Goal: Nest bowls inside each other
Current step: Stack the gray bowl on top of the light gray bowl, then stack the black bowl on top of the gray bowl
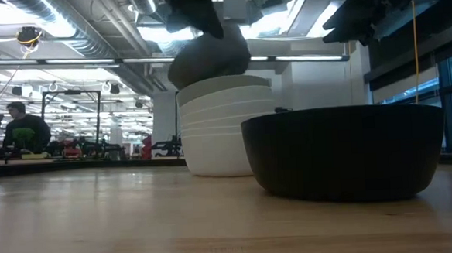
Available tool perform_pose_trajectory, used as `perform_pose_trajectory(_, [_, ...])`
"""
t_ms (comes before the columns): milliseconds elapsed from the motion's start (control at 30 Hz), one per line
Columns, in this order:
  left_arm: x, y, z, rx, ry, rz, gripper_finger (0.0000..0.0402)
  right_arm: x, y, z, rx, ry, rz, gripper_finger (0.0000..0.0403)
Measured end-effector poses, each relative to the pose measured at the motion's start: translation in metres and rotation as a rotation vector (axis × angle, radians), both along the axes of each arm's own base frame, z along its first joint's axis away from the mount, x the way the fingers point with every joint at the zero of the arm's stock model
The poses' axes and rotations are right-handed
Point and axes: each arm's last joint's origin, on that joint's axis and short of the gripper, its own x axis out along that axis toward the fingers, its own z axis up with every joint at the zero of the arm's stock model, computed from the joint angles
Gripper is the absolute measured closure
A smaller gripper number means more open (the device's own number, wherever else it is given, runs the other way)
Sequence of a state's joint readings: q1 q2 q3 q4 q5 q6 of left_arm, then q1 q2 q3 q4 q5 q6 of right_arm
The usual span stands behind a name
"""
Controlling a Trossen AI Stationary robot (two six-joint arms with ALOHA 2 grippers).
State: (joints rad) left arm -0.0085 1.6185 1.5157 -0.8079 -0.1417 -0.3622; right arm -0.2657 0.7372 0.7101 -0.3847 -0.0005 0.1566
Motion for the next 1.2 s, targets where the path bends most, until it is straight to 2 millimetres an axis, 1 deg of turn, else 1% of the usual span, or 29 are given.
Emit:
perform_pose_trajectory(133, [0.015,0.003,-0.012,0.008,0.141,-0.002,0.0401,0.0,0.0,0.0,-0.002,0.001,0.001,0.0196])
perform_pose_trajectory(333, [0.036,0.001,-0.026,-0.064,0.162,-0.086,0.0401,0.0,0.0,0.0,-0.007,0.003,0.003,0.0196])
perform_pose_trajectory(533, [0.042,0.001,-0.036,-0.118,0.193,-0.101,0.04,0.0,0.0,0.0,-0.025,0.011,0.012,0.0196])
perform_pose_trajectory(733, [0.043,0.0,-0.035,-0.14,0.175,-0.092,0.0381,0.0,0.0,-0.001,-0.024,0.02,0.014,0.0196])
perform_pose_trajectory(867, [0.045,-0.002,-0.034,-0.122,0.153,-0.08,0.0364,0.0,0.0,-0.001,-0.025,0.02,0.015,0.0196])
perform_pose_trajectory(967, [0.046,-0.004,-0.033,-0.102,0.133,-0.102,0.035,0.0,0.0,-0.001,-0.027,0.02,0.015,0.0196])
perform_pose_trajectory(1100, [0.05,-0.005,-0.029,-0.094,0.079,-0.115,0.0319,0.0,0.0,-0.001,-0.027,0.02,0.016,0.0196])
perform_pose_trajectory(1200, [0.052,-0.004,-0.022,-0.066,0.021,-0.15,0.0288,0.0,0.0,-0.001,-0.027,0.019,0.015,0.0196])
